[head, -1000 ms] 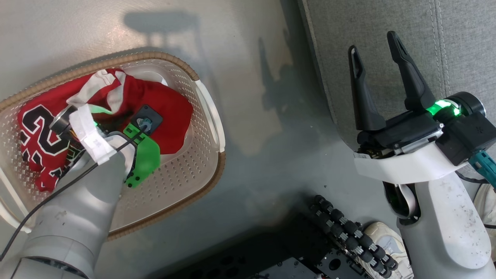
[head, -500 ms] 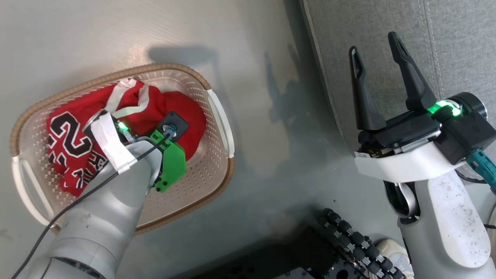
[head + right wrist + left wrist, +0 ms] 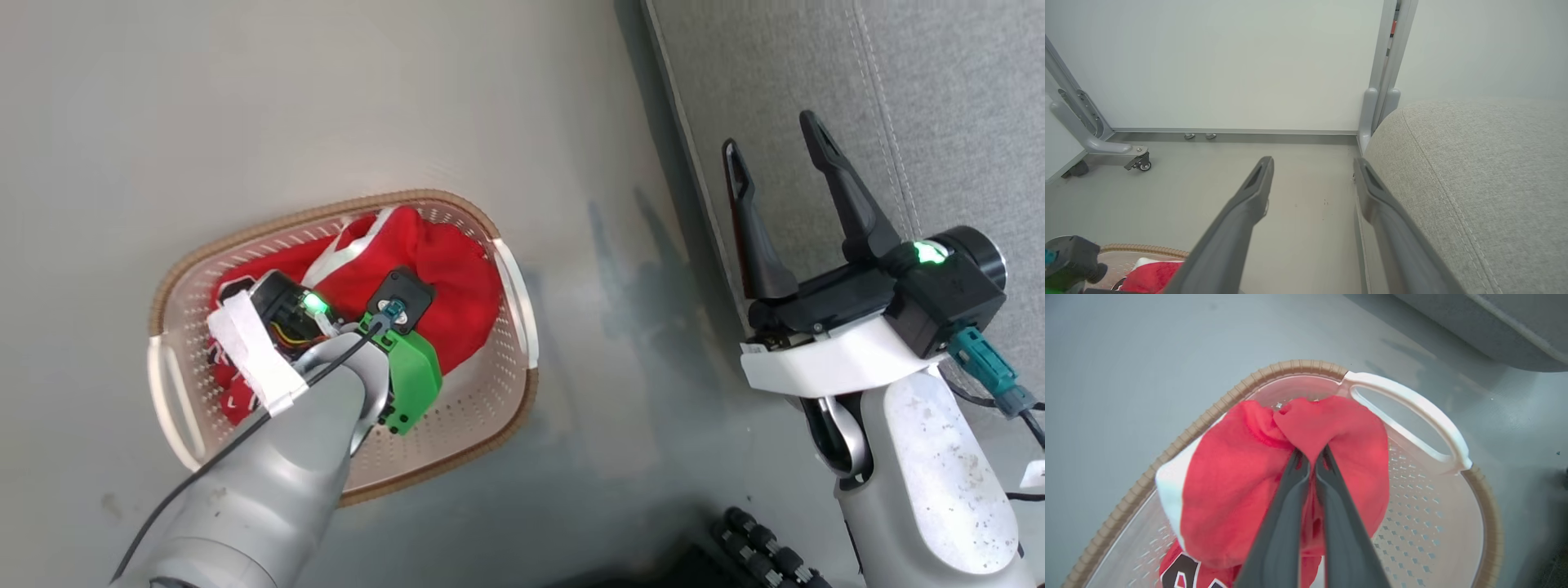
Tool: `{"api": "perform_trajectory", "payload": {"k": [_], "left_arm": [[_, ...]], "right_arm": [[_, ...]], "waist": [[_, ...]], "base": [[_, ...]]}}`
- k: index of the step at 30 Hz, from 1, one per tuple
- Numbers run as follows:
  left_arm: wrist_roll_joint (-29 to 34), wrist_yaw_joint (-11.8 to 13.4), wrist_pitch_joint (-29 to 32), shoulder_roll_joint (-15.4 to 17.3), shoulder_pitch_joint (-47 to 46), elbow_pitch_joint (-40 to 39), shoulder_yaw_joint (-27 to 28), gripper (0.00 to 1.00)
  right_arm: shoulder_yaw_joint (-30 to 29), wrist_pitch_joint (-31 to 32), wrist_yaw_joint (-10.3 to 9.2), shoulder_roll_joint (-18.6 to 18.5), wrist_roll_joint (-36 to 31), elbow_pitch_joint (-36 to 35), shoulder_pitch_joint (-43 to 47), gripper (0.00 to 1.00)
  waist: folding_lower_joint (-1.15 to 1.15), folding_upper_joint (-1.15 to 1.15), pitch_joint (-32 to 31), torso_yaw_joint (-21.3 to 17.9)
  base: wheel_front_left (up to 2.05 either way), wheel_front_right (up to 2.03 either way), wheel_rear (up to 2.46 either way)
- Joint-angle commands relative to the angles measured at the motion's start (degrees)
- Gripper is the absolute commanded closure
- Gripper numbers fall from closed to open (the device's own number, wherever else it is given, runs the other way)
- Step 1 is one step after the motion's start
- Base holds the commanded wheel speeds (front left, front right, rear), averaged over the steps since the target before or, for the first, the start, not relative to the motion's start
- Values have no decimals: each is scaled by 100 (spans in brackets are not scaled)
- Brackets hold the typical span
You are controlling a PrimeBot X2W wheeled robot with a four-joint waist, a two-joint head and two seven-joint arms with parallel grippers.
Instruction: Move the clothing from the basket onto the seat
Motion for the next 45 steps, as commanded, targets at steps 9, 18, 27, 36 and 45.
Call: {"api": "perform_trajectory", "payload": {"k": [9, 18, 27, 36, 45], "left_arm": [[-404, 11, -42, 165, 743, -1378, 456, 100], [-282, 94, -36, 262, 1292, -2694, 1133, 100], [-35, 58, -36, 208, 1633, -3877, 1668, 100], [70, 32, -36, 114, 1831, -4850, 1974, 100], [166, 3, -36, 52, 1783, -5465, 2019, 100]], "right_arm": [[-104, -12, -4, -24, -160, 255, 434, 0], [-127, -12, -4, -23, -179, 381, 729, 0], [-116, -12, -4, -23, -113, 443, 968, 0], [-125, -12, -4, -23, -63, 470, 1223, 0], [-94, -12, -4, -23, -4, 443, 1417, 0]], "waist": [[0, 59, -1295, 747], [0, 59, -1917, 948], [0, 59, -2427, 1022], [0, 59, -2884, 1043], [0, 59, -3091, 1061]], "base": [[0, 0, 0], [0, 0, 0], [0, 0, 0], [0, 0, 0], [0, 0, 0]]}}
